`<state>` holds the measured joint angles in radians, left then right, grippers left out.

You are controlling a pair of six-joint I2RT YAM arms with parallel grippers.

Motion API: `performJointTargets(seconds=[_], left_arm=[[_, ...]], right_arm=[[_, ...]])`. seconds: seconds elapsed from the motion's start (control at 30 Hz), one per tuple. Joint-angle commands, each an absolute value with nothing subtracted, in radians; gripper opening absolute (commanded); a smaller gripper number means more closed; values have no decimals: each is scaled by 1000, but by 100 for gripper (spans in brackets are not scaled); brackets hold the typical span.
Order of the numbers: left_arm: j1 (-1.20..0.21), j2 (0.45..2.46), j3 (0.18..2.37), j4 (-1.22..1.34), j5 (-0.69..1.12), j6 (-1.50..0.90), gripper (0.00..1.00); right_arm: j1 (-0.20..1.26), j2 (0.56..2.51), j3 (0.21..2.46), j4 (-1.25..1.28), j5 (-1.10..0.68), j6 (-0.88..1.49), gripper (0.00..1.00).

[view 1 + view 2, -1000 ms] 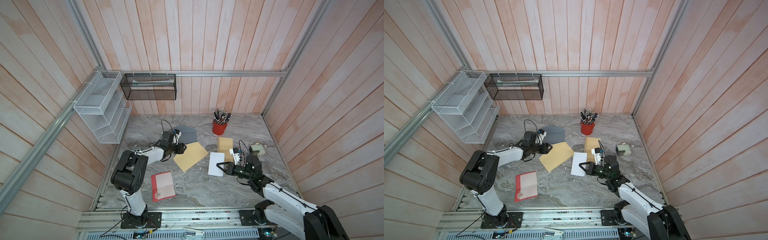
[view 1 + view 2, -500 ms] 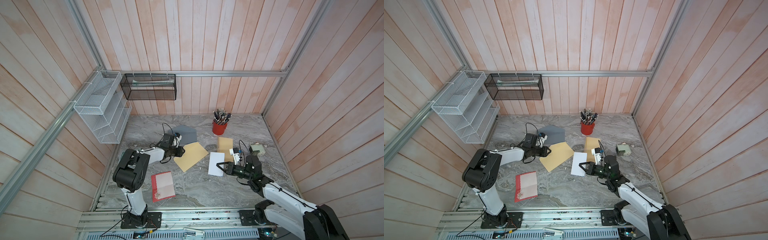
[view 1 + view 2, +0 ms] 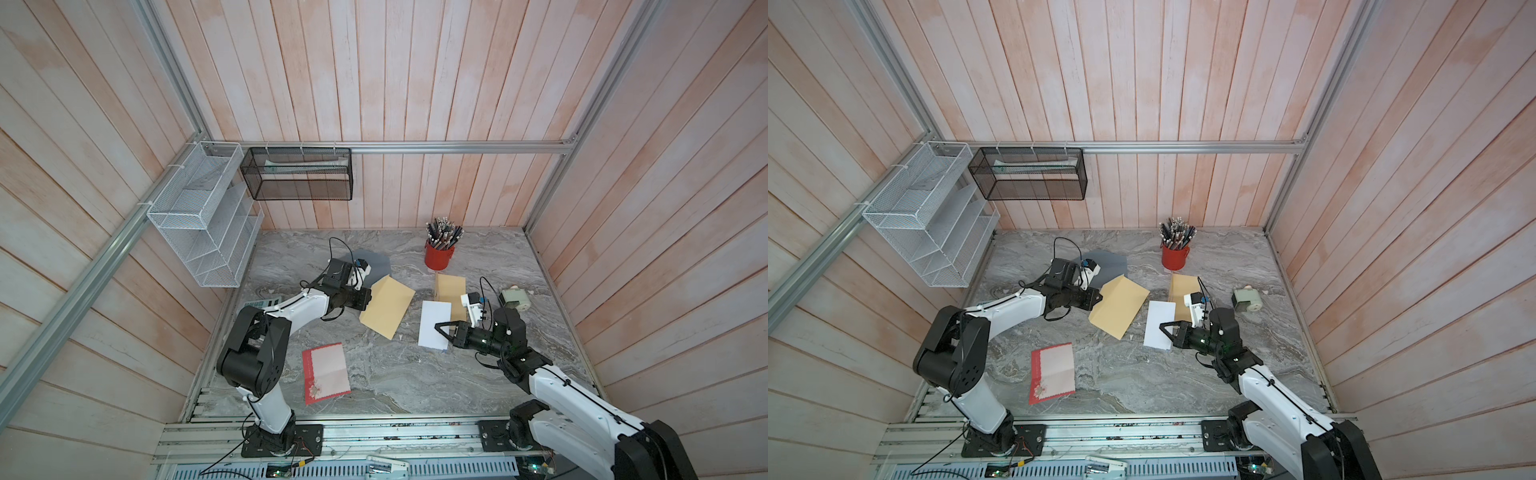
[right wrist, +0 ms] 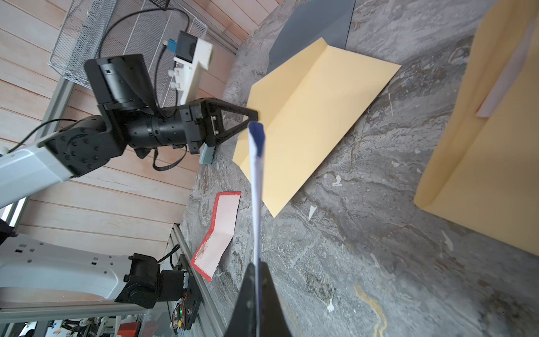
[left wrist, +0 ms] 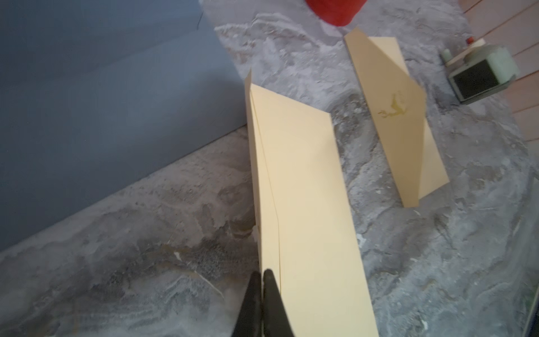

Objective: Fold the letter paper in half and place it into the envelope
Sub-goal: Pick up the envelope from the center of the board, then place the letter paper in the envelope.

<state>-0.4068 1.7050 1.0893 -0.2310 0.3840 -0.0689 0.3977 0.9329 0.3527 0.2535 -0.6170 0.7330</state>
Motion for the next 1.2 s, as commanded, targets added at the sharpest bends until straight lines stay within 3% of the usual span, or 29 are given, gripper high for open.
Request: performJointTargets(seconds=[0.0, 0.23, 0.43, 0.7, 0.93, 1.17], left_arm=[[-468, 1633, 1183, -370, 377, 22, 0], [-514, 1586, 1301, -535, 400, 234, 0], [-520, 1527, 1171, -370, 484, 384, 0], [-534, 1372, 926, -188, 514, 705, 0], [-534, 1376, 944, -301, 595, 783, 0], [-534, 1373, 946, -343, 633, 826, 0]], right_arm=[[395, 907, 442, 102, -575, 614, 0], [407, 895, 641, -204, -485, 365, 0], [515, 911, 770, -390, -306, 220, 0], [712, 981, 888, -540, -111, -5, 0], [890, 1067, 978, -615, -7, -277, 0], [944, 1036, 961, -559, 41, -601, 0]])
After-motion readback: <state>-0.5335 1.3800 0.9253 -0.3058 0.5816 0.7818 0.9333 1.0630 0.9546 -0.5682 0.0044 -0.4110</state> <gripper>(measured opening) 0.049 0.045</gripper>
